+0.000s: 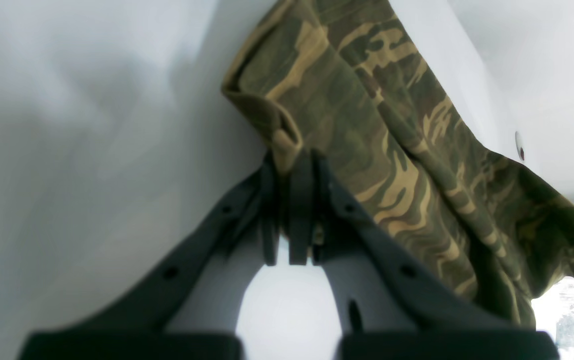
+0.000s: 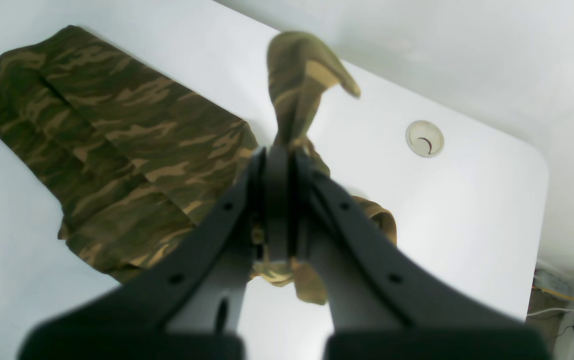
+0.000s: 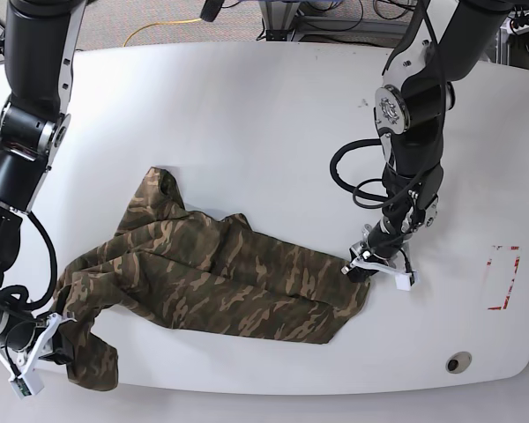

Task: Fold the T-shirt properly
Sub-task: 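Move the left gripper to the shirt hem and grasp it, then lift the shirt with both grippers and spread it across the table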

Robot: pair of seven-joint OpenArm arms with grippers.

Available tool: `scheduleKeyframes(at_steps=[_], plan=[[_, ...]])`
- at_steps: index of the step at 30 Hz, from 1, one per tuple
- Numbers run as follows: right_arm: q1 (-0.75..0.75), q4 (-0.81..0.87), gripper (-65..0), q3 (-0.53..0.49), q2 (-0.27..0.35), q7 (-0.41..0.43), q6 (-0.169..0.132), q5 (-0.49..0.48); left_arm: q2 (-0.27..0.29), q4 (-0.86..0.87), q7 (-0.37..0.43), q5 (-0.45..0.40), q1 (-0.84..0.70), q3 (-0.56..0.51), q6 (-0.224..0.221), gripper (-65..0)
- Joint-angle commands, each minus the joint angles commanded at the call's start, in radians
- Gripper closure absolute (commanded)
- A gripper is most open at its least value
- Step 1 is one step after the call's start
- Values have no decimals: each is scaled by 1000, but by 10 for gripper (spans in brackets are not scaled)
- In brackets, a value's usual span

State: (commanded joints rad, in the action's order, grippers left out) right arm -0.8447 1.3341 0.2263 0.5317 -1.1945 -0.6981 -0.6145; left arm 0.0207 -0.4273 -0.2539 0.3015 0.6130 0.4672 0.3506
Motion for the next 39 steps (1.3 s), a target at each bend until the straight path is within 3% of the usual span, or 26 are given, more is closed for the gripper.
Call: scheduleKeyframes(at_steps=[3,6,16,23,30,39], plan=[[0,-6,0,3,17,0,0,2,-15,-2,-2,60,-18,0,26,-4],[-3,-6,0,3,20,0,0,2,-78,-51,-54,120,-31,0,57,-4],[-17,-8,0,0,20,54,0,78,-183,-565,-331,281,-210,-2,63,-6],[-94,-97,0,-5,18,54,0,80,-318,-850,-466,474,-328,2,60,-6],[-224,-262,0,-6,20,104,0,80,-460,-1030,-494,612,-388,3,60,-6],[-399,-391,0,-46,20,112,0,80,-634,-1056,-560,733,-310,100,64,-6]])
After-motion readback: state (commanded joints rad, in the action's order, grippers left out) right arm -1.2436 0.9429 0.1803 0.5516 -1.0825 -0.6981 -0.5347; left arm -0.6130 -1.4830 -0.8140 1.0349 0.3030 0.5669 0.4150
